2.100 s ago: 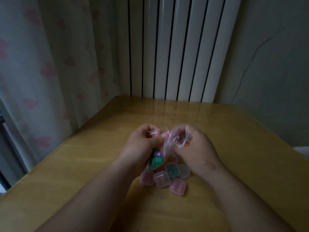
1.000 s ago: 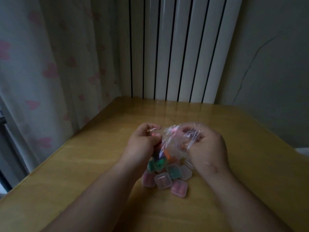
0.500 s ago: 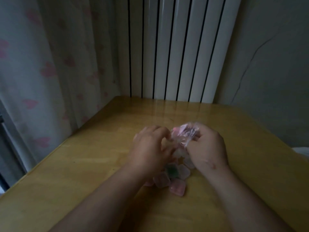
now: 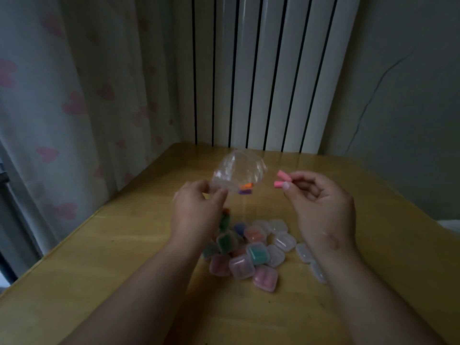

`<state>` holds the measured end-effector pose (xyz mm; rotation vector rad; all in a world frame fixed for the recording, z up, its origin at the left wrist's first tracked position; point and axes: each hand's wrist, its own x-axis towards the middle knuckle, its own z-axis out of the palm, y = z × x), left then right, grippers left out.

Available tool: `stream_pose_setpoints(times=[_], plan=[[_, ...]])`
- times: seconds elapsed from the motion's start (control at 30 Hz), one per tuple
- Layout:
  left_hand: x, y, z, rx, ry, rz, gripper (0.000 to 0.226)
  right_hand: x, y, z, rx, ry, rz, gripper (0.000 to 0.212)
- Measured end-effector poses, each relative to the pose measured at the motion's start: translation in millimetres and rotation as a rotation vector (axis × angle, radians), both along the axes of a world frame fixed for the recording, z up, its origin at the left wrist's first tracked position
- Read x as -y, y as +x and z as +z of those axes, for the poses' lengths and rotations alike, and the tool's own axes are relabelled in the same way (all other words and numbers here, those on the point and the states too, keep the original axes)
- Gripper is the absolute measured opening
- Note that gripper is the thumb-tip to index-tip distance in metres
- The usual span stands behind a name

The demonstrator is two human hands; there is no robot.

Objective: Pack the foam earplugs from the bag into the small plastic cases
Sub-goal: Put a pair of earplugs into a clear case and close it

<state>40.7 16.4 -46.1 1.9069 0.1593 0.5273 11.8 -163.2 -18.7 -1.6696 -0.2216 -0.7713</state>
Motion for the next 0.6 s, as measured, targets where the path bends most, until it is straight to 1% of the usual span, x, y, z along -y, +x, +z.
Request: stream_pose_setpoints(times=[0.07,0.1,0.17,0.23,0.3,0.43,0.5,0.6], plan=[[-6.4,3.7,0.3,0.008,-0.050,0.035,0.013,0.7,1.7,-3.6,-0.030,-0.012,0.000,0.027],[-8.5,4.8,1.0,0.018,-0.035,0.060,0.011,0.2,2.3,-5.3,-0.045,-0.018,-0.001,0.026],[-11.1,6.8,0.6,0.054,0.052,0.117,0.008,-2.0,2.1,-8.5,-0.065,-0.046,0.001,0.026],[-11.0,9.4,-2.8,0.059,0.204,0.145,0.015,-5.3,0.5,-10.8,-0.076,-0.087,0.000,0.029],[-10.6,14.6,-11.3,-0.003,0.351,0.130,0.022,-6.6,-0.5,-13.9,-0.086,-0.134,-0.003,0.029],[-8.3,20.3,-22.4,-0.189,0.454,0.004,0.026,-2.4,-2.1,-13.6,-0.100,-0.169,-0.015,0.027],[-6.8,21.2,-23.5,-0.203,0.519,-0.012,0.028,3.4,-0.8,-10.8,-0.118,-0.171,-0.033,0.026],[-8.4,21.4,-22.9,-0.185,0.522,0.024,0.035,13.7,3.5,-7.4,-0.243,-0.225,-0.031,0.022]])
